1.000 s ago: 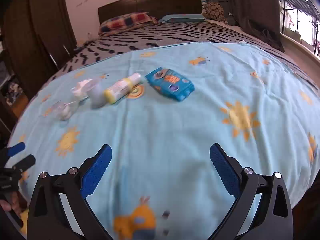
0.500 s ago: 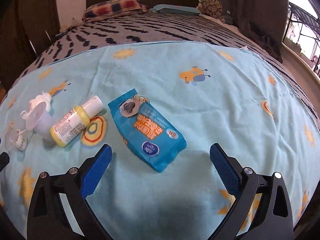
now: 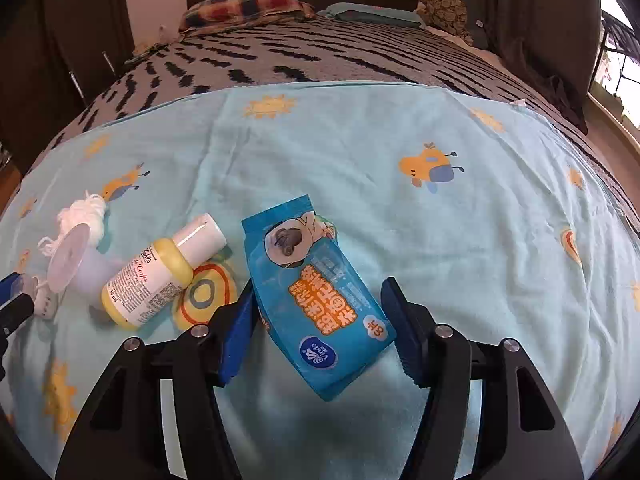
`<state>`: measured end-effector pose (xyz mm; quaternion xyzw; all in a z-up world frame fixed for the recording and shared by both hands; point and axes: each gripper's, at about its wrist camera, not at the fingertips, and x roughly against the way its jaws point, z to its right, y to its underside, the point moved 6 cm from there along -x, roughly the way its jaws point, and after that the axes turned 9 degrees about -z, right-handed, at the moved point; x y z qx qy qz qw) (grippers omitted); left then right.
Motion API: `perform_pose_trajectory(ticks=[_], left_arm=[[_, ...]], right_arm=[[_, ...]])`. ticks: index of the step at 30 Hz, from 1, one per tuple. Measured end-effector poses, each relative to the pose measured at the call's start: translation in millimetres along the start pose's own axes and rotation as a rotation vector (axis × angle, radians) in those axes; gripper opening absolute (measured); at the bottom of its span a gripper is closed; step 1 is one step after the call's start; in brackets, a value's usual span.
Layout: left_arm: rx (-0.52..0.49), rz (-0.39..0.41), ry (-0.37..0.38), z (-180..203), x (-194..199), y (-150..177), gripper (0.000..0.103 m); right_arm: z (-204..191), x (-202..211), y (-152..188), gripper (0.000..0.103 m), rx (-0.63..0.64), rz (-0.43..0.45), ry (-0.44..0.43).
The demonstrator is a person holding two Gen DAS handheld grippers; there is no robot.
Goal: Collect trash
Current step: 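Grasp the blue wet-wipes pack with the right gripper while the left grasps the clear plastic box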
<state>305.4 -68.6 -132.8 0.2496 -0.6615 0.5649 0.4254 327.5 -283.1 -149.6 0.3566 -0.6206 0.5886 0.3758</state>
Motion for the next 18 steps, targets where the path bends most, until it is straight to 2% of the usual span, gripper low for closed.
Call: perform_pose_trajectory(ticks=[3,11,18], left_arm=[[0.003,0.01,-0.004,0,5,2,0.04],[-0.009,0.062,0.0,2,41,9,0.04],[-0.05,0.114,-0.022,10,80,43,0.04]], right_arm=[[1,7,5,0.053,-0.011,0.011,-0.02],[-4,44,33,0.052,0.001,0.067,-0.05],[-20,97,71,0.052,0.052,0.151,-0.094]])
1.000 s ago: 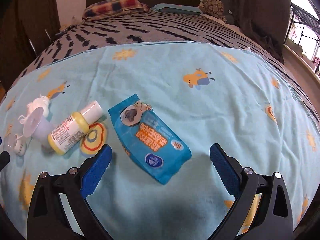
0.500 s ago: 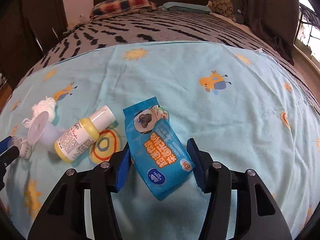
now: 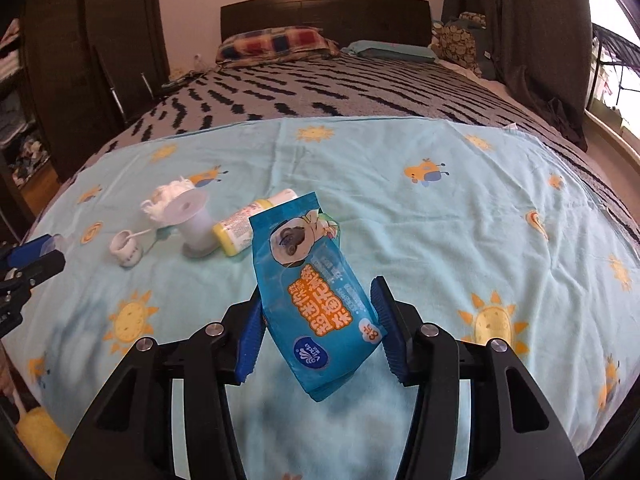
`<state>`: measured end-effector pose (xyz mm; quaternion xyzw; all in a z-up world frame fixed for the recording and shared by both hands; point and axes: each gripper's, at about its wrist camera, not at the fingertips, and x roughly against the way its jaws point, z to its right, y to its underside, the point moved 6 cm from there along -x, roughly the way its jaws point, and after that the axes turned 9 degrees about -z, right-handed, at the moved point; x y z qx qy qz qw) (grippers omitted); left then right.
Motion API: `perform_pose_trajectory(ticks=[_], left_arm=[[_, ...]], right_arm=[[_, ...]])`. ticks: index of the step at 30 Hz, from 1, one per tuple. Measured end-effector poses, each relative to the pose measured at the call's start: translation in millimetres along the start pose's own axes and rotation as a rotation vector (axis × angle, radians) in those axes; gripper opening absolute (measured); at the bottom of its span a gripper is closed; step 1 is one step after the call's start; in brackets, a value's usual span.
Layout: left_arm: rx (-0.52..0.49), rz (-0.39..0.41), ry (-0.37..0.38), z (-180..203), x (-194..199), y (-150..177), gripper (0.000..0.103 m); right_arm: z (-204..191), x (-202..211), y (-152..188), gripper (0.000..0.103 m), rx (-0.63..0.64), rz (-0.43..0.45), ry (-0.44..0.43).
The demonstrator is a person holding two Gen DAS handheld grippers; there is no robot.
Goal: Collect trash
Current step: 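Grasp the blue wet-wipes pack with the right gripper while the left grasps the clear plastic box, then lower the wipes pack and plastic box into the bin and release both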
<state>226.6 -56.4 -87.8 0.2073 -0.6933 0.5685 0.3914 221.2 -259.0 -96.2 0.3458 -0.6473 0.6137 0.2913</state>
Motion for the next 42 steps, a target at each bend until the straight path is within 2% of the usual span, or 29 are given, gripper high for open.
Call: perform_pose_trajectory(ticks=[6,11,14,21,25,33,37,42], left_arm=[[-0.001,0.024,0.001,8,29,38,0.04],[-0.002,0.037,0.029,21,50,86,0.04],[0.006,0.022,0.06,26,57,118,0.04],[0.027,-0.028,0.115,39,62,177,0.04],[0.042,-0.082,0.14,44,53,210,0.04],[0.036,-0.243,0.17,61,0,265,0.04],[0.028,-0.301,0.186,69,-27,280,0.04],[0.035,-0.376,0.205,75,-59,300,0.04]], right_arm=[[-22,41,39,0.052,0.006,0.05,-0.077],[-44,61,87,0.052,0.016,0.064,-0.146],[-52,68,117,0.052,-0.005,0.061,-0.189],[-64,73,176,0.052,-0.029,0.019,-0.219],[-69,68,209,0.052,-0.04,-0.046,-0.241],[-72,15,276,0.052,-0.101,-0.277,-0.282],[-72,-23,305,0.052,-0.111,-0.381,-0.242],[-73,-52,321,0.052,-0.127,-0.439,-0.213]])
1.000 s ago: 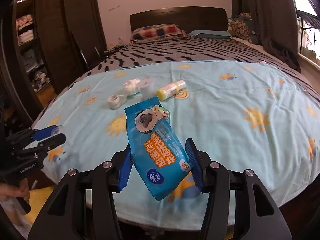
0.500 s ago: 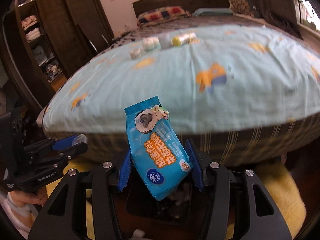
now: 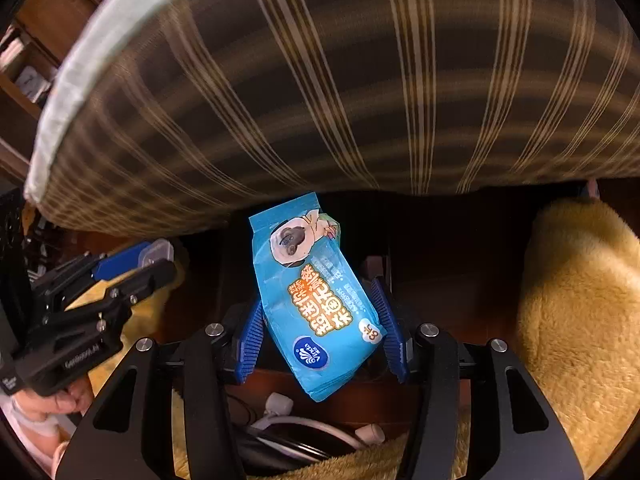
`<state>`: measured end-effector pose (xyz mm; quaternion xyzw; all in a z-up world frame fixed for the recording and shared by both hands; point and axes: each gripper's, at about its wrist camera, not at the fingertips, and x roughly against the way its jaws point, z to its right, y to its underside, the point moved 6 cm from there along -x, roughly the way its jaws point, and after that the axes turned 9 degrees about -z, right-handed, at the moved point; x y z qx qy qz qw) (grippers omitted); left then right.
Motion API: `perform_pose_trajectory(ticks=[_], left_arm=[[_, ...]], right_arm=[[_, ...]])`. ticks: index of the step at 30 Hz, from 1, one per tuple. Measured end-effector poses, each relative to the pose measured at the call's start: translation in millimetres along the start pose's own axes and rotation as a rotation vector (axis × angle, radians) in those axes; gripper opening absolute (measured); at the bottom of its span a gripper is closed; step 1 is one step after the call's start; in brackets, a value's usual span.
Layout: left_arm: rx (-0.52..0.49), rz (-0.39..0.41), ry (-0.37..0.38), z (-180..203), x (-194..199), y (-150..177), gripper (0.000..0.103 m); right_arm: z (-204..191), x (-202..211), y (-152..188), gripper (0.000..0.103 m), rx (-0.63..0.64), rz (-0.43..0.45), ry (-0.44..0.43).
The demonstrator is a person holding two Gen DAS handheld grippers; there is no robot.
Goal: Collect trash
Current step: 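Lower the wipes pack and plastic box into the bin and release both, then grasp the yellow bottle with the right gripper while the left grasps the white tape roll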
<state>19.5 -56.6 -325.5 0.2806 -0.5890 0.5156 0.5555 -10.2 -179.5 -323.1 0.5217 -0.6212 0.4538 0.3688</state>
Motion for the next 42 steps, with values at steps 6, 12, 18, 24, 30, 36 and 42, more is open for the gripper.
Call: perform_pose_trajectory(ticks=[6,12,18,24,30,36,42], left_arm=[[0.016,-0.073,0.024,0,-28,16,0.04],[0.018,-0.089,0.029,-2,-35,18,0.04],[0.05,-0.102,0.022,-12,-37,21,0.049],[0.067,-0.086,0.007,-18,-24,19,0.057],[0.055,0.011,-0.014,-15,23,2,0.068],[0.008,0.206,-0.047,-11,101,-30,0.077],[-0.025,0.357,-0.117,-17,159,-74,0.091]], right_arm=[[-4,-24,2,0.053,0.006,-0.028,0.01],[-15,-32,-5,0.055,0.008,-0.024,0.01],[-14,-21,-8,0.073,-0.007,0.004,0.033],[1,9,-17,0.077,-0.035,0.069,0.046],[-1,68,-26,0.08,0.009,0.198,0.053],[-19,150,-50,0.086,0.09,0.41,0.079],[-29,177,-107,0.087,0.133,0.49,0.122]])
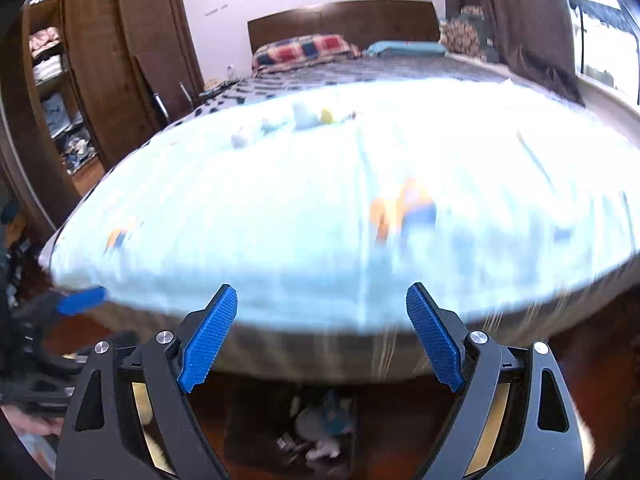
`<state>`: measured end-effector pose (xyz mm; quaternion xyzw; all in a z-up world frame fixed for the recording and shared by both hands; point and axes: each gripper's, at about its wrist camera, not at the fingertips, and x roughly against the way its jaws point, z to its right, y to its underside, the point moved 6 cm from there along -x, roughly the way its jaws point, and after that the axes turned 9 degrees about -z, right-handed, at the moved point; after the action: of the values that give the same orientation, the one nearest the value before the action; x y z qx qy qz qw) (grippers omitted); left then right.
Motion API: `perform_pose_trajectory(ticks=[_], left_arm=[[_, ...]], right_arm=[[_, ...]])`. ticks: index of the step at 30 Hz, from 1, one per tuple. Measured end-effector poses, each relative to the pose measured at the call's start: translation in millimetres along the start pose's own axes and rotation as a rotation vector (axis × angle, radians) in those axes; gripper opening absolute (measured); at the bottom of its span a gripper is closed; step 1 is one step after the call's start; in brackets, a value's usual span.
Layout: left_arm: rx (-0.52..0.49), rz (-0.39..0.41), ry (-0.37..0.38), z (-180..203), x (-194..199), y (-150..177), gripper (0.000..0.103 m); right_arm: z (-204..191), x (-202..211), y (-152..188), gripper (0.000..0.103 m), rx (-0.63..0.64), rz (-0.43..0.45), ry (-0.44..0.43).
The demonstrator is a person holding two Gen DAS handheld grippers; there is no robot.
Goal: Collect trash
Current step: 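Grasp the yellow bottle with the right gripper while the left grasps the white tape roll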
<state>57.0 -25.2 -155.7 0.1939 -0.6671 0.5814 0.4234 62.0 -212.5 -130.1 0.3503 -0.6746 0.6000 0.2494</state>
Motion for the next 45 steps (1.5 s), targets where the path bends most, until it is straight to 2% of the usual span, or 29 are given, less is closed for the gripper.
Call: perform_pose_trajectory(ticks=[1,3,10,13,20,25,26,27,30,32,35,38,40,42,45], left_arm=[[-0.007,0.018,-0.03,-4,2,-13,0.091],[-0.013,0.037,-0.04,-8,1,-30,0.091],[0.021,0.005,0.005,-23,-42,-96,0.092],[0.031,0.011,-0.031,-34,-55,-114,0.092],[0.033,0.004,-0.082,-52,-91,-162,0.092],[0.018,-0.014,-0.091,-53,-112,-185,0.091],[0.016,-0.016,-0.094,-53,-114,-187,0.091],[0.012,-0.018,-0.096,-52,-119,-191,0.09],[0.005,-0.037,-0.094,-50,-131,-198,0.081],[0.005,-0.049,-0.092,-49,-139,-203,0.074],[0.003,-0.074,-0.08,-47,-151,-208,0.063],[0.009,-0.104,-0.059,-45,-162,-210,0.054],[0.016,-0.124,-0.045,-44,-168,-211,0.039],[0.027,-0.136,-0.053,-44,-173,-211,0.033],[0.04,-0.132,-0.052,-46,-172,-212,0.031]], right_arm=[[4,-3,-8,0.087,0.007,0.005,0.021],[6,-11,-29,0.087,0.012,0.014,0.035],[12,-56,-95,0.087,-0.037,0.006,0.067],[14,-76,-118,0.087,-0.064,-0.022,0.062],[18,-108,-167,0.087,-0.04,-0.047,0.14],[34,-130,-189,0.086,-0.131,-0.069,0.138],[38,-135,-194,0.085,-0.157,-0.076,0.126],[40,-140,-199,0.079,-0.175,-0.085,0.116],[41,-154,-209,0.068,-0.204,-0.117,0.092],[40,-165,-212,0.066,-0.216,-0.14,0.087],[36,-180,-212,0.056,-0.224,-0.178,0.089],[32,-191,-209,0.053,-0.248,-0.201,0.054],[26,-194,-208,0.045,-0.247,-0.205,0.037],[19,-196,-207,0.038,-0.241,-0.215,0.017],[16,-195,-205,0.037,-0.224,-0.225,0.013]])
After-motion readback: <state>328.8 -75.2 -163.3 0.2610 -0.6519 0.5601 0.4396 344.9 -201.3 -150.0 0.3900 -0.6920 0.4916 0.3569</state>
